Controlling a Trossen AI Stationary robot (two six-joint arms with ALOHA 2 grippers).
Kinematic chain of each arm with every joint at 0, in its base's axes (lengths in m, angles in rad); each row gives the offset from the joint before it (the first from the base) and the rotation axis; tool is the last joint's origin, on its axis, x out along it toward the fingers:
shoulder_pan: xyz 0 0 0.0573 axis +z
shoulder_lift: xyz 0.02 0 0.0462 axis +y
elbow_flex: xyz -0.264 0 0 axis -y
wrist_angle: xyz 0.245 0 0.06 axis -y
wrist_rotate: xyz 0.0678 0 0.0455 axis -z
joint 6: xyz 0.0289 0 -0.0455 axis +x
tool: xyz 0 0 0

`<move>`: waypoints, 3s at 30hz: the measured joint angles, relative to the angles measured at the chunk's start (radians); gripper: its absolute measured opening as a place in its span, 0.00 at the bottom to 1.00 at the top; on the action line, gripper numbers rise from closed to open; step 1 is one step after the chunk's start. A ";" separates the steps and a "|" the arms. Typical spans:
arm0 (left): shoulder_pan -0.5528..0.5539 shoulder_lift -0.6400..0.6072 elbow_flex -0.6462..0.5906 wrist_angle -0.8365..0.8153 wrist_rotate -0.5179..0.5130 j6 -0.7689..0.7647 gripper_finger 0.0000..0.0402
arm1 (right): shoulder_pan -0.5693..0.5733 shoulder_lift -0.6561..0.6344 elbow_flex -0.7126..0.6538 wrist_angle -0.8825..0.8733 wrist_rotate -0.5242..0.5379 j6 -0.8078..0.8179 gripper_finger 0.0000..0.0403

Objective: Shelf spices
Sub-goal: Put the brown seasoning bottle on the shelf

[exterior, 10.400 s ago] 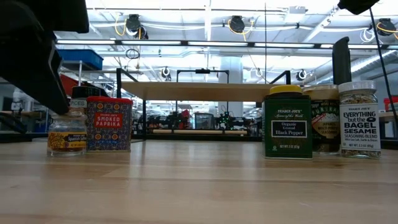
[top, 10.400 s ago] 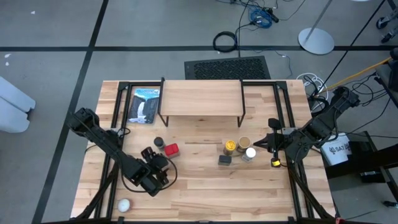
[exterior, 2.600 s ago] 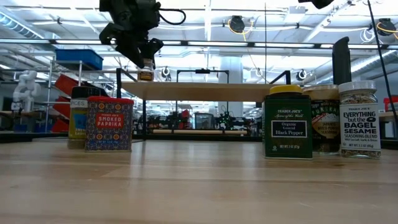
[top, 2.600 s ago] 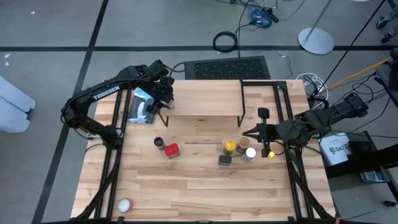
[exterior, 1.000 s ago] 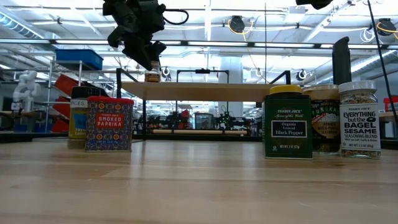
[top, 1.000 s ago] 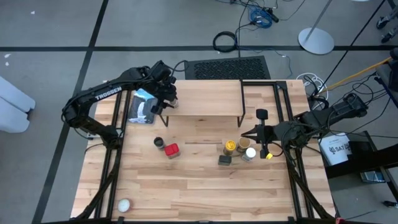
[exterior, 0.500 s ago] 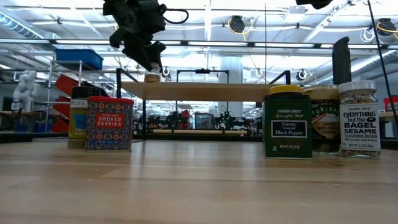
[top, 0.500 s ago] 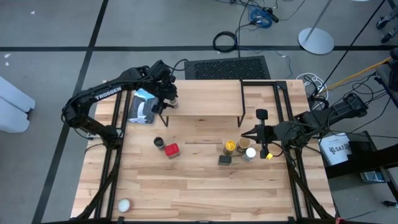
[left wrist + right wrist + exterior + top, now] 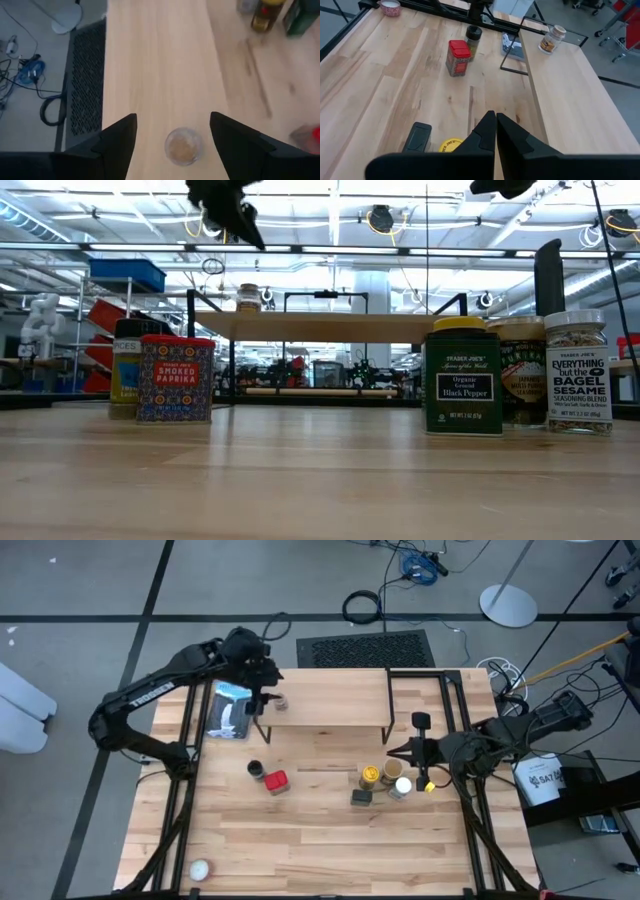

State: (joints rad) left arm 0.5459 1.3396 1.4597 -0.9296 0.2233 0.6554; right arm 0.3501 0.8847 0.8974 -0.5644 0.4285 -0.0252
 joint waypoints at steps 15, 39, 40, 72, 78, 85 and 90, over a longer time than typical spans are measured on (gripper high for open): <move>-0.044 0.011 0.005 0.087 -0.143 -0.225 0.65 | -0.023 0.000 0.000 0.044 -0.043 0.020 0.00; -0.047 0.140 0.003 -0.118 -0.124 -0.271 0.65 | -0.023 0.000 0.000 0.039 -0.043 0.032 0.00; -0.047 0.140 0.003 -0.118 -0.124 -0.259 0.65 | -0.023 0.000 0.000 0.039 -0.043 0.032 0.00; -0.057 0.202 -0.010 -0.168 -0.158 -0.202 0.65 | -0.023 0.001 0.000 0.037 -0.043 0.031 0.00; -0.070 0.202 -0.010 -0.155 -0.152 -0.195 0.65 | -0.023 0.001 0.000 0.037 -0.043 0.031 0.00; -0.070 0.202 -0.010 -0.162 -0.152 -0.197 0.65 | -0.023 0.001 0.000 0.037 -0.043 0.031 0.00; -0.070 0.202 -0.010 -0.166 -0.152 -0.197 0.65 | -0.023 0.001 0.000 0.037 -0.043 0.031 0.00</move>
State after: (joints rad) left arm 0.4763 1.5413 1.4498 -1.0954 0.0715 0.4583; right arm 0.3271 0.8852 0.8974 -0.5275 0.3859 0.0063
